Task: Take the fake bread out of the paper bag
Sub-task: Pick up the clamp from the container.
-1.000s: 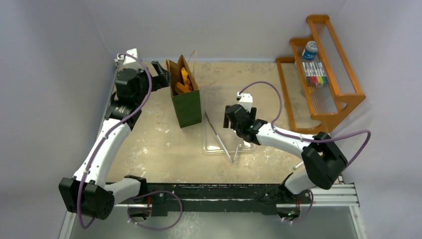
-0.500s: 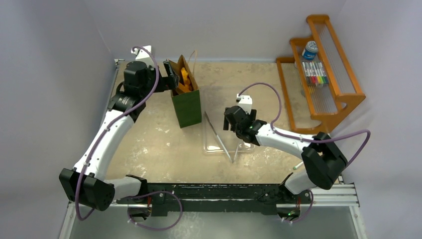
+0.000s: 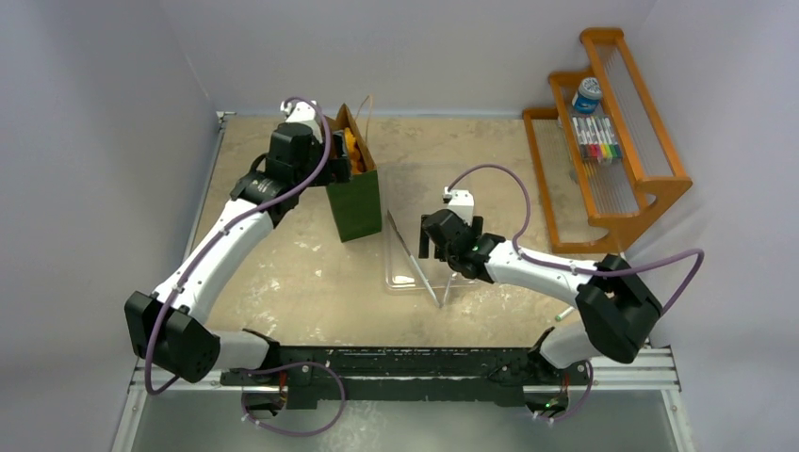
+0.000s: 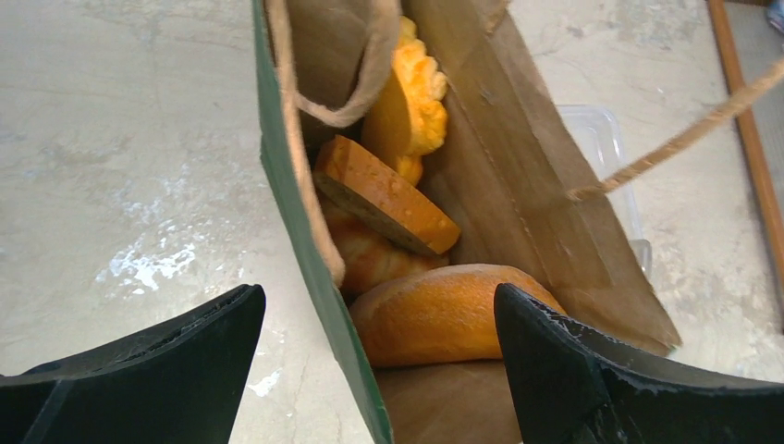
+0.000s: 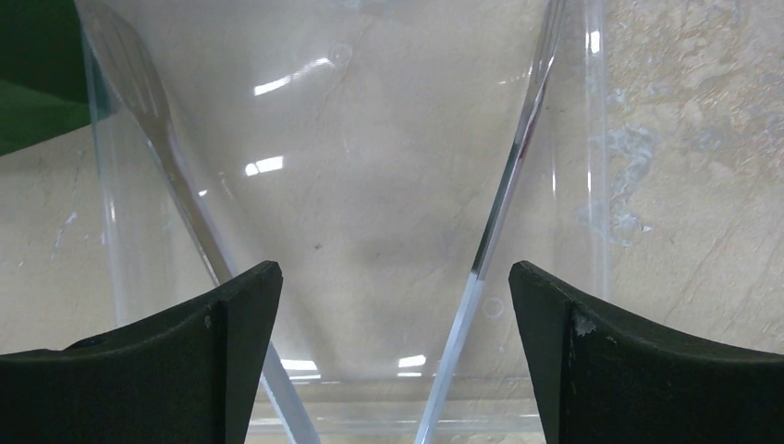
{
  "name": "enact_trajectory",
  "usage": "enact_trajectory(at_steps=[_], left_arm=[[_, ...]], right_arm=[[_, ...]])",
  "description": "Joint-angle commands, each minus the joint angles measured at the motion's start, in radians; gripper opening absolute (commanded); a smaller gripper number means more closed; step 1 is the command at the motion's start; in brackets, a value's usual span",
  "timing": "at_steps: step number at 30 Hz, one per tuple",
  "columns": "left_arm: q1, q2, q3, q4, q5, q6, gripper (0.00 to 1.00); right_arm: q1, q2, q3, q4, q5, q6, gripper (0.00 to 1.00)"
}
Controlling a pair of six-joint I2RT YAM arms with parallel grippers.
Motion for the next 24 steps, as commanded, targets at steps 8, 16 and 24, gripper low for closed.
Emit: enact_trajectory(at_steps=[8,16,24], left_arm=[[-0.004,0.001,-0.018,0.032,-0.198,0.007,0.94],[-0.004,0.012,-0.026,0.062,-0.245,0.000,0.93],[-0.005,0.017,-0.040,0.079,-0.254,0.003,0.83]], right_arm=[[0.053,-0.104,-0.050,-0.010,-0.043,-0.005,1.00],[0.102,-0.081,-0.066,-0.007,-0.054,0.011,1.00],[0.154,-0.031,-0.037,-0.071,-0.013,0.059,1.00]])
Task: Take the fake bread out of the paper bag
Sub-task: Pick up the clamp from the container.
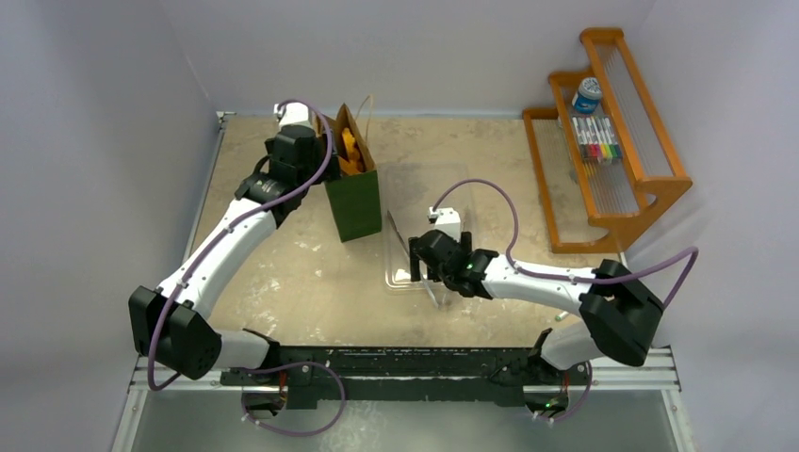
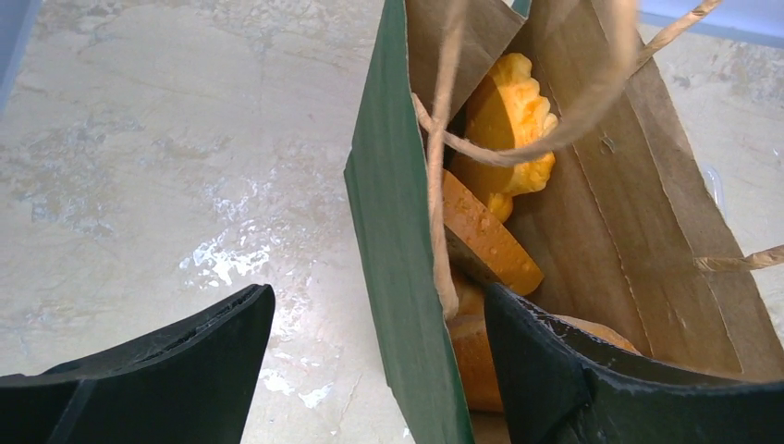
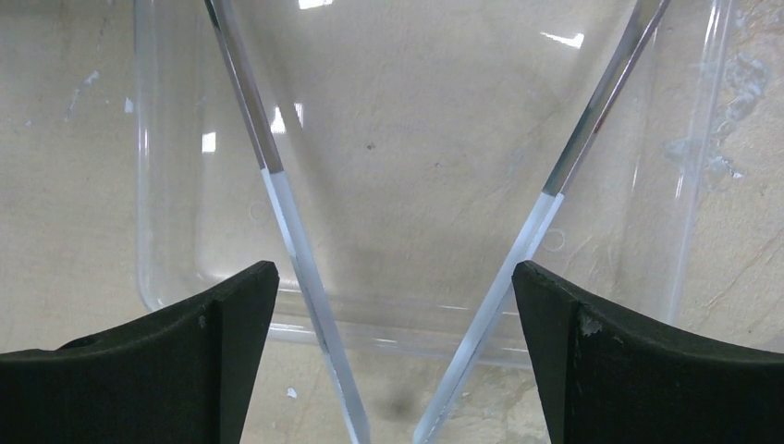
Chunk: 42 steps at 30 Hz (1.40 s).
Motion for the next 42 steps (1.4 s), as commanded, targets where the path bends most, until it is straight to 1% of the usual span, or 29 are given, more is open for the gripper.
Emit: enact_trajectory(at_steps=[1,4,7,9,10,13,17,25,30,42], left_arm=[[-0.004,-0.003,-0.014,0.053,-0.029,0.006,0.79],[-0.004,-0.005,-0.026,0.061,-0.030,0.008,0.67],[-0.004,-0.004,-0.040,0.072,-0.031,0.007,0.58],[-0.003,-0.003,-0.047,0.075,-0.031,0.005,0.49],[-0.002,-0.002,-0.049,0.076,-0.030,0.006,0.47],[-0.003,-0.002,-0.053,0.078,-0.032,0.009,0.47],[-0.003,-0.001,-0.059,0.082,-0.030,0.012,0.46],[-0.004,0.011,-0.061,0.088,-0.016,0.021,0.45],[-0.002,0.015,-0.056,0.082,-0.013,0.034,0.45],[-0.001,0.031,-0.050,0.070,-0.003,0.057,0.45]], right_arm=[[0.029,0.007,0.026,-0.067,0.044,0.049,1.00],[0.046,0.005,0.039,-0.096,0.070,0.060,1.00],[0.061,0.004,0.054,-0.121,0.089,0.064,1.00],[0.065,0.012,0.070,-0.158,0.103,0.082,1.00],[0.067,0.018,0.079,-0.182,0.110,0.097,1.00],[0.085,0.022,0.096,-0.238,0.126,0.136,1.00],[0.107,0.015,0.097,-0.254,0.136,0.152,1.00],[0.114,0.076,0.096,-0.288,0.151,0.230,1.00],[0.113,0.111,0.102,-0.274,0.157,0.252,1.00],[0.102,0.202,0.140,-0.200,0.222,0.197,1.00]])
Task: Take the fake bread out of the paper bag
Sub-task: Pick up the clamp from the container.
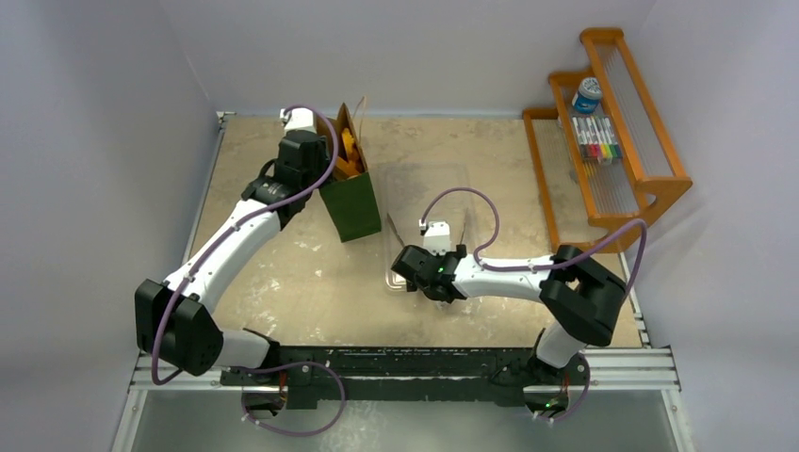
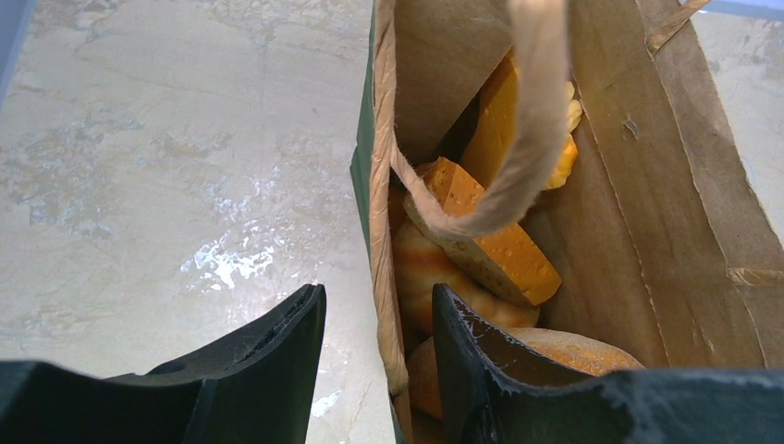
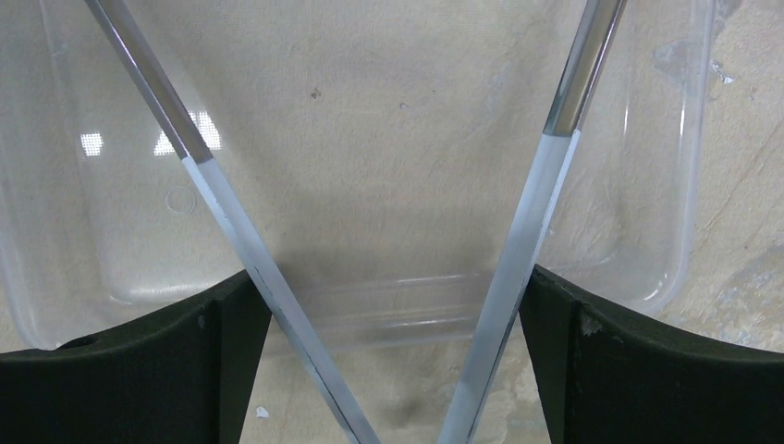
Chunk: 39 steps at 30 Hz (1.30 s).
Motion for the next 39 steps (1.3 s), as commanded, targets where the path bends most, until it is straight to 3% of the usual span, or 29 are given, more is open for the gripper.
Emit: enact_trajectory(at_steps=[1,13,28,32,35,39], left_arm=[[-0.001,0.014,0.004,0.007,0.010,0.029,0.45],[-0.001,0.034,-0.005,0.022,0.005,0.034,0.46],[-0.001,0.044,-0.034,0.053,0.016,0.015,0.46],[-0.001,0.060,-0.025,0.059,0.022,0.018,0.46],[-0.001,0.067,-0.019,0.067,0.027,0.017,0.46],[-0.002,0.077,-0.019,0.085,0.037,0.010,0.46]], right_arm=[[-0.008,0.004,0.028,0.036,0.066,-0.017,1.00],[-0.017,-0.141,-0.052,0.204,0.085,-0.185,0.85],[-0.024,-0.174,-0.060,0.180,0.050,-0.201,0.65],[-0.024,-0.211,-0.062,0.171,0.042,-0.211,0.50],[-0.023,-0.244,-0.065,0.164,0.035,-0.222,0.31],[-0.024,-0.265,-0.066,0.158,0.029,-0.246,0.17]])
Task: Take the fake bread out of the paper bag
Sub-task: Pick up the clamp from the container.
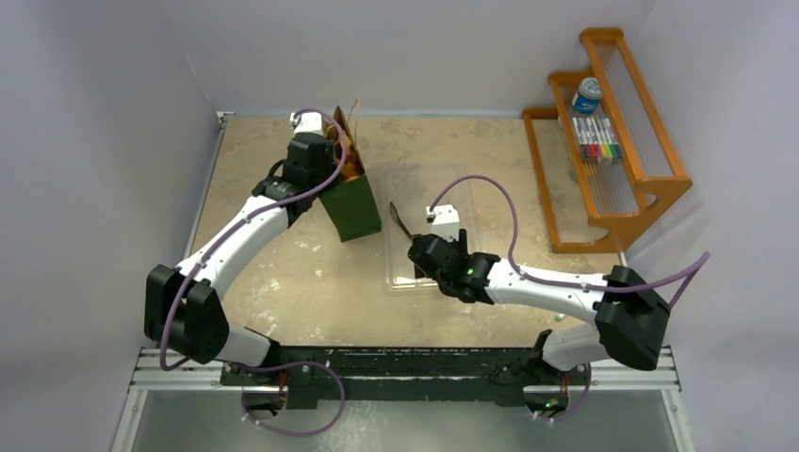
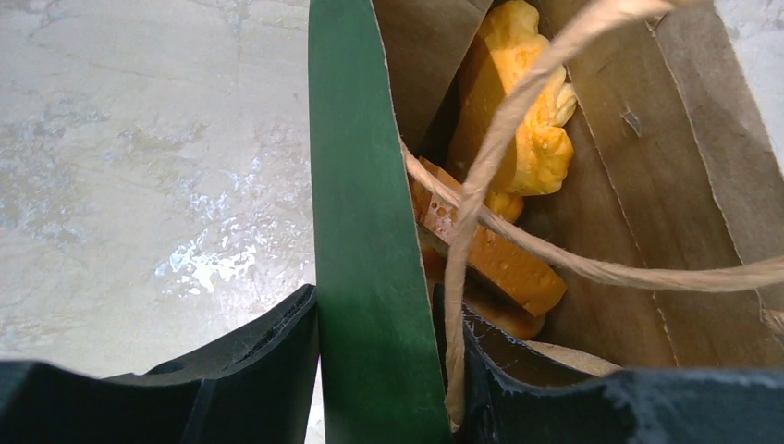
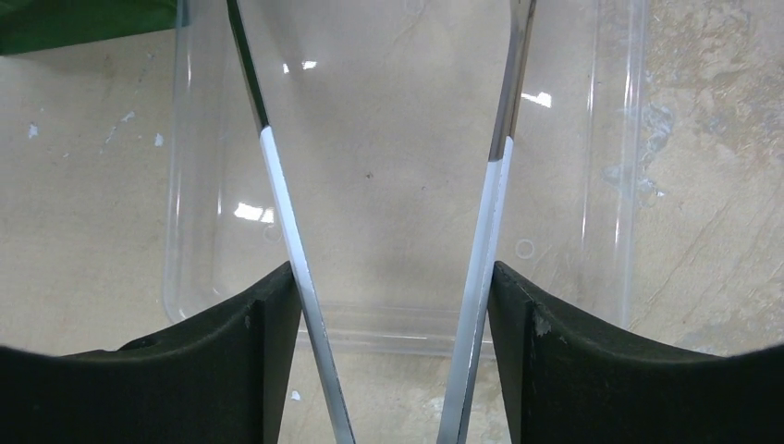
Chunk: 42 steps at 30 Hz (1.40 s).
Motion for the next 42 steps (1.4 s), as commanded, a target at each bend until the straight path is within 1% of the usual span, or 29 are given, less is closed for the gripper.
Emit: enact_trajectory(at_steps=[1,4,6,7,8,9,11,12,13,15,19,23,25,29,39,42], left_arm=[[-0.001,0.015,0.005,0.037,0.011,-0.001,0.46],[-0.001,0.020,0.006,0.048,0.016,-0.006,0.46],[-0.001,0.024,0.005,0.051,0.021,-0.008,0.46],[-0.002,0.026,0.005,0.053,0.024,-0.009,0.46],[-0.001,0.028,0.003,0.055,0.026,-0.009,0.46],[-0.002,0.030,0.003,0.058,0.028,-0.010,0.46],[-0.001,0.035,0.002,0.060,0.031,-0.014,0.46],[-0.002,0.037,0.002,0.062,0.033,-0.015,0.46],[-0.001,0.039,0.002,0.062,0.034,-0.016,0.46],[0.000,0.041,0.002,0.064,0.038,-0.020,0.46],[-0.001,0.044,0.002,0.064,0.042,-0.022,0.46],[-0.002,0.042,0.000,0.059,0.042,-0.018,0.46],[-0.002,0.042,-0.001,0.057,0.042,-0.017,0.46],[-0.001,0.044,-0.002,0.054,0.042,-0.013,0.46],[0.000,0.052,0.005,0.048,0.039,0.001,0.46],[-0.001,0.051,0.005,0.046,0.038,0.006,0.46]], right_arm=[[-0.003,-0.040,0.001,-0.006,0.009,-0.035,0.14],[-0.003,-0.044,0.000,-0.009,0.000,-0.044,0.05],[-0.004,-0.042,-0.004,-0.006,-0.015,-0.048,0.05],[-0.004,-0.040,-0.011,0.002,-0.024,-0.053,0.07],[-0.004,-0.034,-0.016,0.014,-0.036,-0.063,0.14],[-0.003,-0.024,-0.018,0.028,-0.045,-0.073,0.27],[-0.003,0.013,-0.012,0.045,-0.060,-0.084,0.57],[-0.005,0.032,-0.007,0.057,-0.067,-0.090,0.67],[-0.005,0.057,-0.002,0.066,-0.072,-0.090,0.73],[-0.016,0.105,0.007,0.085,-0.098,-0.097,0.82],[-0.036,0.176,0.007,0.132,-0.151,-0.097,0.83],[-0.056,0.213,-0.001,0.166,-0.173,-0.103,0.84],[-0.061,0.219,0.001,0.168,-0.168,-0.103,0.88],[-0.077,0.220,0.017,0.164,-0.158,-0.108,0.99],[-0.137,0.271,0.090,0.160,-0.143,-0.141,1.00],[-0.150,0.292,0.107,0.165,-0.146,-0.156,0.98]])
